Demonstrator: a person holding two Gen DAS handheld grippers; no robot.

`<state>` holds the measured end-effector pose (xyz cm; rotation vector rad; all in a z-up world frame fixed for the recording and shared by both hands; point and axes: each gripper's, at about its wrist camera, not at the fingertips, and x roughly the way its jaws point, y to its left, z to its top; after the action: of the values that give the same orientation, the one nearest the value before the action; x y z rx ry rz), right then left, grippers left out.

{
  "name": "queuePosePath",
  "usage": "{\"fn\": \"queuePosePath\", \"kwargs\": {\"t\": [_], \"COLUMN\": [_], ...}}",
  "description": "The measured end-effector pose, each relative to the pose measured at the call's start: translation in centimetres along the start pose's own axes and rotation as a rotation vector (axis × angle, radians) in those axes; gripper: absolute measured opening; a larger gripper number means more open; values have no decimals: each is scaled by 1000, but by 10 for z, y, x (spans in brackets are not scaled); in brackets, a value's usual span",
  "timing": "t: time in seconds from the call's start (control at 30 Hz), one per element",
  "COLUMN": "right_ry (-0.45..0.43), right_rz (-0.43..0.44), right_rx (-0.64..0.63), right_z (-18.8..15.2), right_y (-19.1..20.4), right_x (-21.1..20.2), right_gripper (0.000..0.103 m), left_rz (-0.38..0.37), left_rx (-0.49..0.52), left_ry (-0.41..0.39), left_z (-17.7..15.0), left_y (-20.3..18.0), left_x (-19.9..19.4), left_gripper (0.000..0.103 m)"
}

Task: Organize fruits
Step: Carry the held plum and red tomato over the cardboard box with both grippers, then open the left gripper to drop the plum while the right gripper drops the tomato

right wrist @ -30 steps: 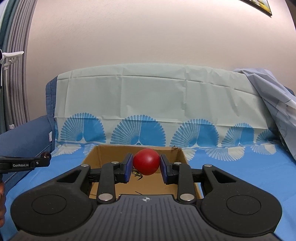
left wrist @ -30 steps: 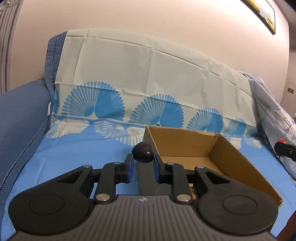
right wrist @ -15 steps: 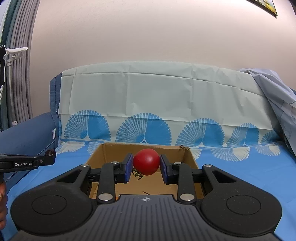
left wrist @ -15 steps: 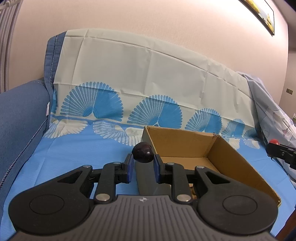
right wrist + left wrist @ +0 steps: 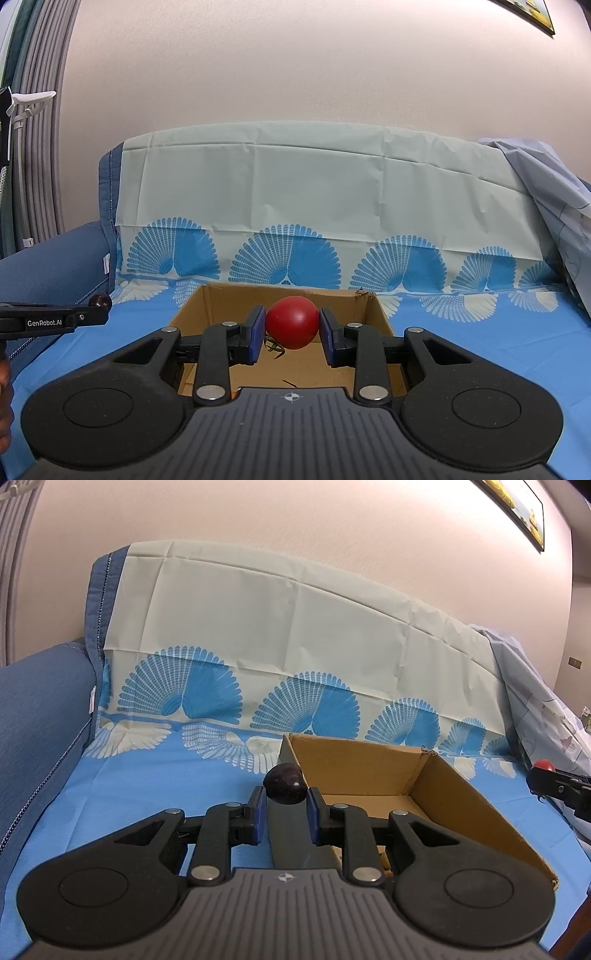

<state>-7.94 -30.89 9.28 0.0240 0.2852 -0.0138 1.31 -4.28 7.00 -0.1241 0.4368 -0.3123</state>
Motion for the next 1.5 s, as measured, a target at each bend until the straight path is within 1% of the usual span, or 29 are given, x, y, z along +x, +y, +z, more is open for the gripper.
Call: {"fn": "queuePosePath", "kwargs": {"t": [0.5,0.77,0.87,0.97,1.07,1.2,1.33,1.5], "right_ry": [2,4,7,9,12,17,22,26], "right_rz": [0,-6,-11,-15,-21,-27,-31,-33], "right_rx": [-13,-16,-16,-17,-20,-19,-24,-30], "right_z": [-1,-2,-1,-1,0,0,0,0], "right_y": [2,4,5,6,7,7,10,12], "right_x": [0,2,3,4,6,8,10,10], "right_gripper": [33,33,33,33,33,33,33,33], "left_rz": [-15,-39,-62,-102,-147,-215,-247,-261], "left_rx": [11,30,43,63,110,144,184,218], "left_ry": [-9,-20,-28,-29,-35,-11,8,27], "left_z": [0,0,0,-2,-6,-12,-20,-25], "left_y": [-3,-5,-9,-14,-26,-38,-48,-56], "left_x": [-2,-2,-2,-3,-6,-7,-6,-3], "left_gripper": [25,26,25,25,25,25,25,25]}}
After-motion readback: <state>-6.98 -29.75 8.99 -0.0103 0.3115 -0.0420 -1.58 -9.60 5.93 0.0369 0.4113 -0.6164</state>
